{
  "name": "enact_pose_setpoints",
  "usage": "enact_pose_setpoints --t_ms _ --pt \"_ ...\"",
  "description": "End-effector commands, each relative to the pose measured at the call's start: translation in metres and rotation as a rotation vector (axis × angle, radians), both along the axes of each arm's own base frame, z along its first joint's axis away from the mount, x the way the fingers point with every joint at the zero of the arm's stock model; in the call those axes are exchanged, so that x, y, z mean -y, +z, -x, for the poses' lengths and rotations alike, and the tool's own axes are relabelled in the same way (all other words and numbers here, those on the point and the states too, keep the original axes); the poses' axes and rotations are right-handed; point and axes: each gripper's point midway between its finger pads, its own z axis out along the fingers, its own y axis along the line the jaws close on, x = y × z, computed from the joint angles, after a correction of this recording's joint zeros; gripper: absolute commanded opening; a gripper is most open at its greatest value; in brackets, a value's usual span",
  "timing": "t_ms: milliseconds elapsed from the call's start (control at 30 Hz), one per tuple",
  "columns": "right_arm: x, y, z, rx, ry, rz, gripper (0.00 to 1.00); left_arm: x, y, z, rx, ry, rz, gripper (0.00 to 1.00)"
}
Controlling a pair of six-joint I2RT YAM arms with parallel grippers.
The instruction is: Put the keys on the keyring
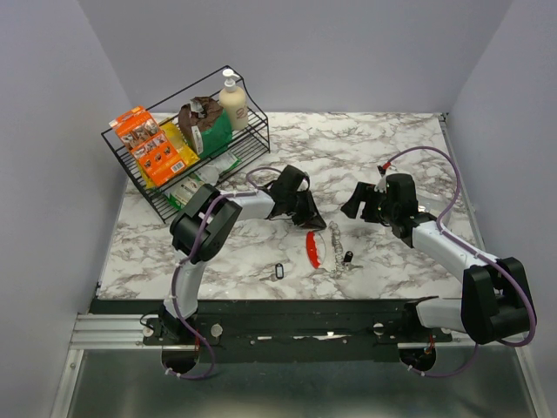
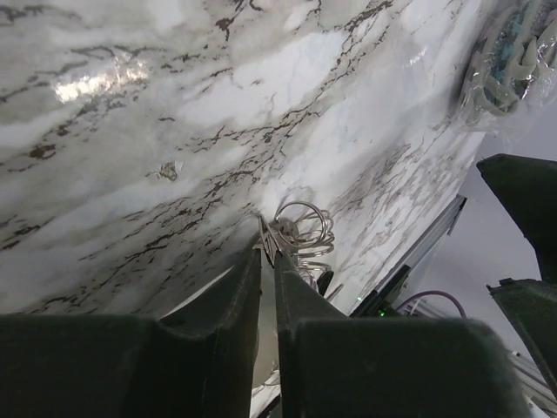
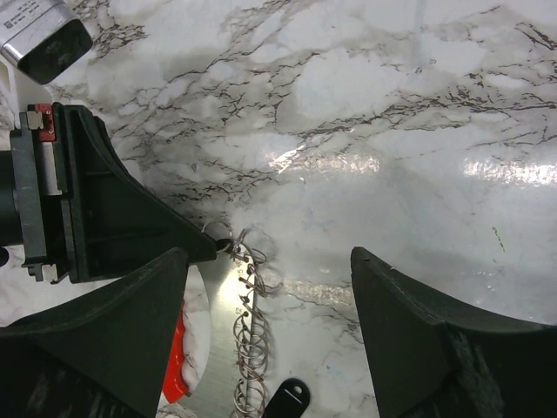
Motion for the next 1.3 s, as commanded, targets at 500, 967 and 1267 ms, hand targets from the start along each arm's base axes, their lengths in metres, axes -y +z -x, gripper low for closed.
enact_pose_setpoints --t_ms 500,967,1267 --pt "0.000 0.001 0.008 -0.011 0.028 0.002 0.84 -0.009 -0.004 -0.009 0.147 -0.226 -0.128 0.00" --pt "-0.027 0.060 0.021 0.200 0.226 -0.098 0.86 -0.006 0.065 -0.012 0.405 -0.332 -0.045 0.00" --pt "-0.045 0.131 0.051 0.462 0.411 -0.167 0.86 -0.008 0.125 0.004 0.574 -0.417 0.068 0.00"
